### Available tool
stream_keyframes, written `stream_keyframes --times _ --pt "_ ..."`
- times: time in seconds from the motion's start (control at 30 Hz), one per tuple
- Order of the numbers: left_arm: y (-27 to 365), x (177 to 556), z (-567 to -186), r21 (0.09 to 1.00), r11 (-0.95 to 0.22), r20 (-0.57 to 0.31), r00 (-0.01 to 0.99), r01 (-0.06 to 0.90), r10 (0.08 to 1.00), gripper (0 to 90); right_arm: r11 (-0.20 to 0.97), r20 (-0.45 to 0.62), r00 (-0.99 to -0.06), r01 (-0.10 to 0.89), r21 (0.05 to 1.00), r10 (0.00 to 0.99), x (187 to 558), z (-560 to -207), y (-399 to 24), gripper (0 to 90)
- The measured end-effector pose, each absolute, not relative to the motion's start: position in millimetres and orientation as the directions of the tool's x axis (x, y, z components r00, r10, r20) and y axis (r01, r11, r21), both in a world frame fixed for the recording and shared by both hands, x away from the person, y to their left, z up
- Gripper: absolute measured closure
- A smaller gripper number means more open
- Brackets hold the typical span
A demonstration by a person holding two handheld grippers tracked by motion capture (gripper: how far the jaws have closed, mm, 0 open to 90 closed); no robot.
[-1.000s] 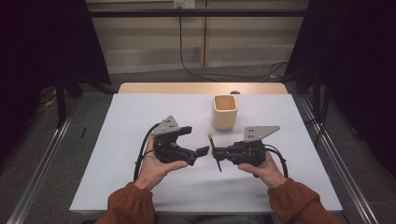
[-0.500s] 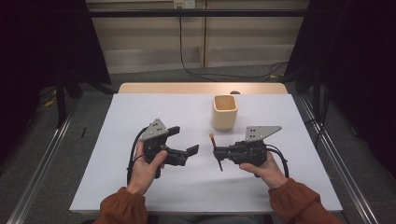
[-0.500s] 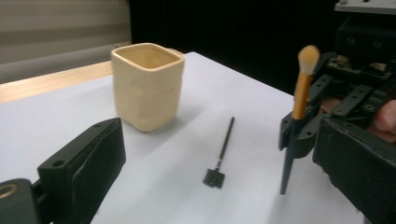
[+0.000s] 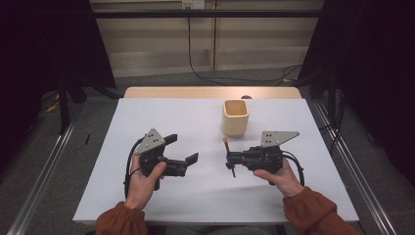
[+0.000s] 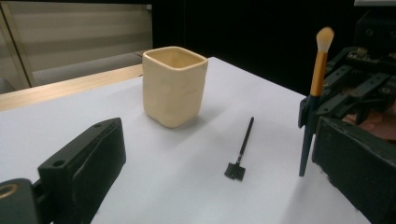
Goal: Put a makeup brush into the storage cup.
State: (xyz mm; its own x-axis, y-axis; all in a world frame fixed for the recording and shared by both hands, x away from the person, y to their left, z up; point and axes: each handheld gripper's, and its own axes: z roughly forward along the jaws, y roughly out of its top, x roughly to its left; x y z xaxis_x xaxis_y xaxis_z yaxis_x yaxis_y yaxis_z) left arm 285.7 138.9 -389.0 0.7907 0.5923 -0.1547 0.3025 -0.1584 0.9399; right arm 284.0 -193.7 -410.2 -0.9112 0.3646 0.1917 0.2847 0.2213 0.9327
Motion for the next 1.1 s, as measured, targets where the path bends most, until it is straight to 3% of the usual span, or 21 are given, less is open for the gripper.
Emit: stream_keyframes --times 0.6,1.1 --pt "179 270 -404 0.936 -0.134 -0.163 0.736 0.326 0.657 2.4 0.203 0.175 -0.880 0.288 0.936 0.442 288 -406 -206 83.4" --pt "204 264 -414 0.946 -0.141 -0.115 0.710 0.291 0.695 1.9 0.176 0.164 -0.860 0.279 0.944 0.483 296 -399 -215 83.4"
